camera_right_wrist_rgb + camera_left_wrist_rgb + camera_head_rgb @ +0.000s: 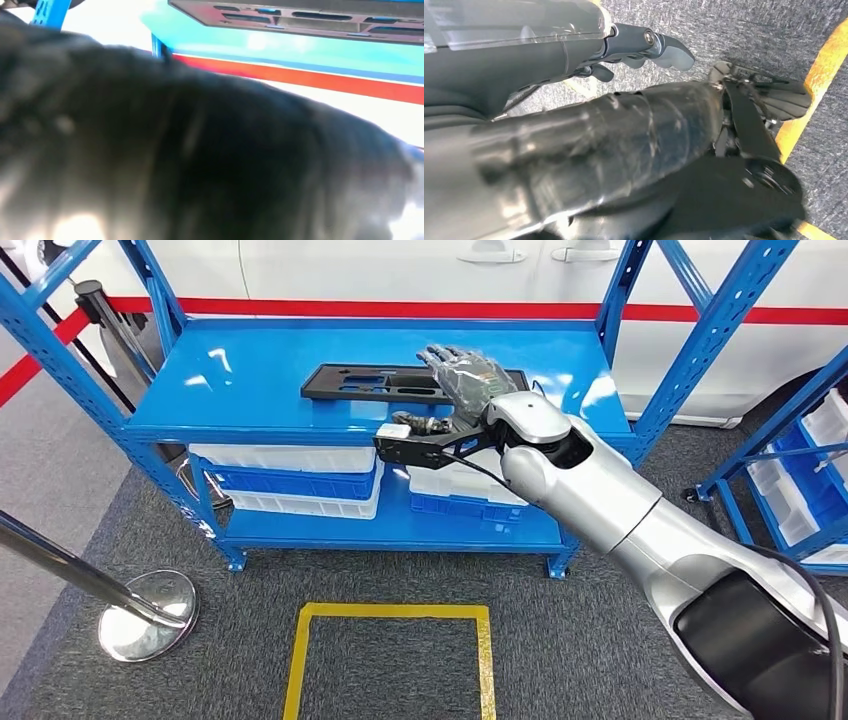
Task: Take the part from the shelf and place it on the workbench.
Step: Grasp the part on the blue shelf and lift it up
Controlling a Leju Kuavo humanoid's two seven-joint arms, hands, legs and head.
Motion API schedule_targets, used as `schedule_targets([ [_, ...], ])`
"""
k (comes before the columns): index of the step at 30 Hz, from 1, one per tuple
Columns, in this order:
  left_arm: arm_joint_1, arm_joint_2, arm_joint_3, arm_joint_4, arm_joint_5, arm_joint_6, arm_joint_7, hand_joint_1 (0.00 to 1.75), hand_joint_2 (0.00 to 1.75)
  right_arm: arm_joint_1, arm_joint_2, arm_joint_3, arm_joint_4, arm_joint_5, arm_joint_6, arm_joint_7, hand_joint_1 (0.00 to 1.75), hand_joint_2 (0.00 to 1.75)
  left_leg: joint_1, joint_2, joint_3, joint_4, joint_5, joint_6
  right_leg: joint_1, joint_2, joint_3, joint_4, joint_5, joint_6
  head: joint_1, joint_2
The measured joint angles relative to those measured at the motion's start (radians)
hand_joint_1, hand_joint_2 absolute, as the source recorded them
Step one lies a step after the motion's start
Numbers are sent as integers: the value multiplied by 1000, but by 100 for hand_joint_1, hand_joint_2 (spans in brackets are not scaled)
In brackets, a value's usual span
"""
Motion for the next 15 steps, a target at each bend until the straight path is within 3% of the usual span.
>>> schedule_targets([
  [2,0,0,-1,0,5,-1,-4,0,0,0,0,2,0,-1,0,0,0,0,1,0,-57,117,-42,-5,1,0,0,4,-3,-4,0,0],
  [3,0,0,-1,0,8,-2,-5,0,0,1,0,3,0,-1,0,0,0,0,2,0,-67,135,-38,-7,2,0,0,6,-6,-4,0,0],
  [4,0,0,-1,0,11,-2,-5,0,0,1,0,4,0,-2,0,0,0,0,2,1,-57,112,-15,-8,2,1,1,9,-9,-2,0,0],
  [6,0,0,-1,0,15,-3,-6,0,0,0,0,4,0,-2,0,0,0,0,3,2,6,-15,49,-5,1,1,6,17,-19,3,0,0],
  [8,-1,0,-1,0,20,-3,-11,0,0,-2,-1,4,0,-2,2,0,0,0,0,2,53,-110,75,1,4,2,3,27,-27,13,0,0],
  [12,-1,1,-1,0,32,-3,-17,0,0,-3,-2,6,1,-3,7,-2,0,0,1,0,62,-132,74,19,8,2,-1,32,-35,30,1,0],
  [14,-1,2,-1,0,35,-2,-18,0,0,-4,-4,6,1,-4,7,-2,0,0,5,1,68,-142,77,30,5,2,-25,89,-71,39,1,0],
  [15,-1,2,-1,0,36,-2,-19,0,0,-3,-6,7,1,-5,7,-3,0,0,5,1,70,-143,76,34,2,2,-54,148,-100,44,1,0],
])
